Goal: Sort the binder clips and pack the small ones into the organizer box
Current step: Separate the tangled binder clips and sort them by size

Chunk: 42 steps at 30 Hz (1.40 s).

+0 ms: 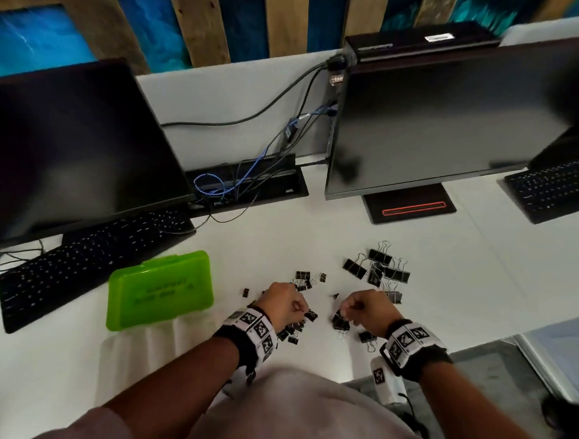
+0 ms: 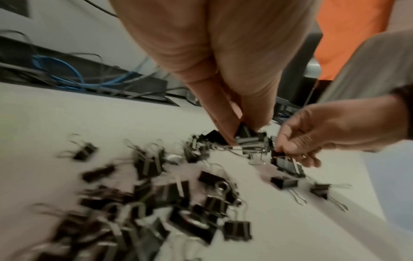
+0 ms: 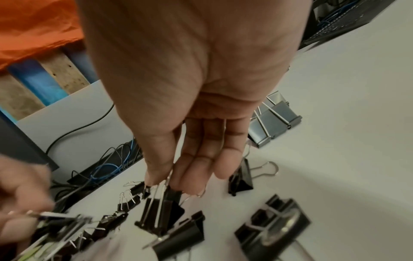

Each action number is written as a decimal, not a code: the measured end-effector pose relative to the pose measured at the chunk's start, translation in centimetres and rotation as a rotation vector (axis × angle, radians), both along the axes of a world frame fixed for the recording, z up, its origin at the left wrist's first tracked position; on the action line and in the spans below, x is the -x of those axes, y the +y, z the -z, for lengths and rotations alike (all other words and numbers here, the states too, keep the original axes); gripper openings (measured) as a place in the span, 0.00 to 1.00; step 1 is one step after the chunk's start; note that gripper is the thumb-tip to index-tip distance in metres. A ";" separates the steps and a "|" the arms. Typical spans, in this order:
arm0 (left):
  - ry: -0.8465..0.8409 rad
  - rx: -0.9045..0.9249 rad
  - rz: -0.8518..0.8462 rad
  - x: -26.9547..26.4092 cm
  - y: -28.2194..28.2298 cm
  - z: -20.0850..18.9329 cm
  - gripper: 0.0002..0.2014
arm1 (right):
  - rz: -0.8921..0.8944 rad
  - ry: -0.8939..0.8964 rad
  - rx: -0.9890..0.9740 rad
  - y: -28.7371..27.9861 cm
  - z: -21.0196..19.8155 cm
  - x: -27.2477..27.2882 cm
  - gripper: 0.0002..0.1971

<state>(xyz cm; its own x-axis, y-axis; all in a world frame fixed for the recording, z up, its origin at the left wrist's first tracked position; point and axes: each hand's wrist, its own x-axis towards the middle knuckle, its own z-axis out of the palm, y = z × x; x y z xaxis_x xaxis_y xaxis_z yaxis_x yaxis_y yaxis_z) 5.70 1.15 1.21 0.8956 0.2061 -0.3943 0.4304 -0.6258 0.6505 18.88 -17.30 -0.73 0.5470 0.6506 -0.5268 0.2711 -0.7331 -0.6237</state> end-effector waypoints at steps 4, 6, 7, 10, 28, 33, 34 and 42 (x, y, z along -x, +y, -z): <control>0.008 -0.029 0.092 -1.8 -3.0 1.4 0.08 | -0.038 -0.046 0.031 -0.4 0.0 -0.3 0.09; 0.011 -0.034 0.120 -2.3 -3.9 2.0 0.08 | -0.090 -0.117 0.084 -0.5 -0.1 -0.7 0.08; 0.011 -0.019 0.131 -2.4 -4.1 2.2 0.09 | -0.118 -0.176 0.125 -0.6 -0.2 -1.0 0.07; 0.001 0.132 0.103 -2.1 -4.6 2.7 0.14 | -0.143 -0.311 0.186 -0.3 -0.7 -2.2 0.07; 0.093 -0.254 0.125 4.8 0.9 3.7 0.20 | -0.843 -0.405 0.064 11.8 1.7 -2.1 0.19; 0.053 -0.129 -0.147 5.8 2.3 3.2 0.30 | -0.641 -0.293 -0.046 11.6 2.2 -1.7 0.10; 0.050 -0.143 -0.188 6.0 2.6 3.0 0.32 | -0.599 -0.258 -0.081 11.4 2.1 -1.6 0.10; 0.210 -0.312 -0.098 8.1 2.9 3.3 0.21 | -0.497 -0.123 -0.210 10.8 0.8 -0.9 0.11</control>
